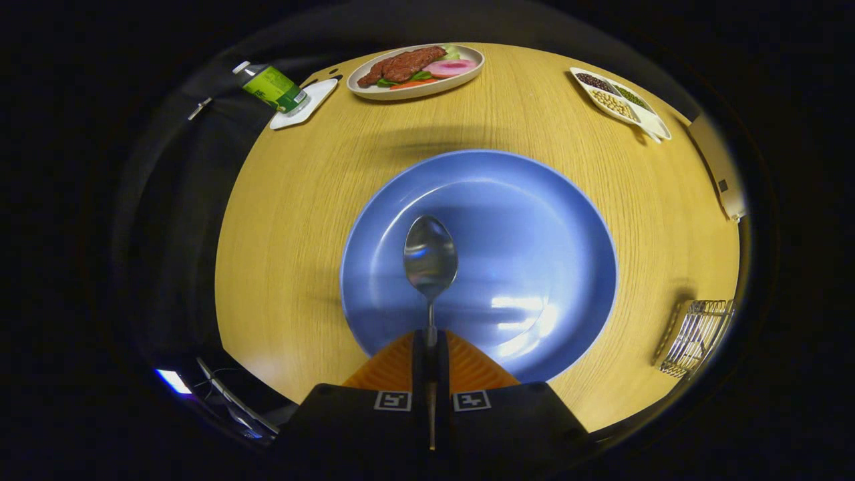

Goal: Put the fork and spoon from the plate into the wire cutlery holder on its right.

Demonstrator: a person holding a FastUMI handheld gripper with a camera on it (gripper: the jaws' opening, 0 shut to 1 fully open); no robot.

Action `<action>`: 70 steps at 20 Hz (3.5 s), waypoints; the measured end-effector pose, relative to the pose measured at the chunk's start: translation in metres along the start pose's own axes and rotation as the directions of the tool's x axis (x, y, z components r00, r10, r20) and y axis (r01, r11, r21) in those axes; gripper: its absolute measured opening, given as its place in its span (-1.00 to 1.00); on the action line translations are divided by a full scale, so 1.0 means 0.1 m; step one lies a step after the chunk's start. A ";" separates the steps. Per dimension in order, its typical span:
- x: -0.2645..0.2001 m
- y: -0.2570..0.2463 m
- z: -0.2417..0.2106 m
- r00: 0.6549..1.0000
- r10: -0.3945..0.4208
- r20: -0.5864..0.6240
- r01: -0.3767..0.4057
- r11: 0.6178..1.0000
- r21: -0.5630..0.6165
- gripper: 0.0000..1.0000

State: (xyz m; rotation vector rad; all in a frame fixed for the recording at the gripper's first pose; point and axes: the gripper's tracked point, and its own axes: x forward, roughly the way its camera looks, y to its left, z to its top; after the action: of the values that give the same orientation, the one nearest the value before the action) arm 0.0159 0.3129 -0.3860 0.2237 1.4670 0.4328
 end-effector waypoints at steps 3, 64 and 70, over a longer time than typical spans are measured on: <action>-0.27 0.05 0.07 0.997 0.066 0.031 -0.066 0.998 0.017 -0.84; -1.78 -2.70 -0.10 0.940 -0.166 -0.299 0.117 0.977 -0.176 0.62; -2.30 -2.55 0.13 0.995 -0.090 0.035 0.095 0.978 -0.183 1.00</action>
State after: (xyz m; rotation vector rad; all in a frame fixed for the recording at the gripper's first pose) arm 0.0551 -0.0108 -0.2781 0.0129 1.3955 0.4851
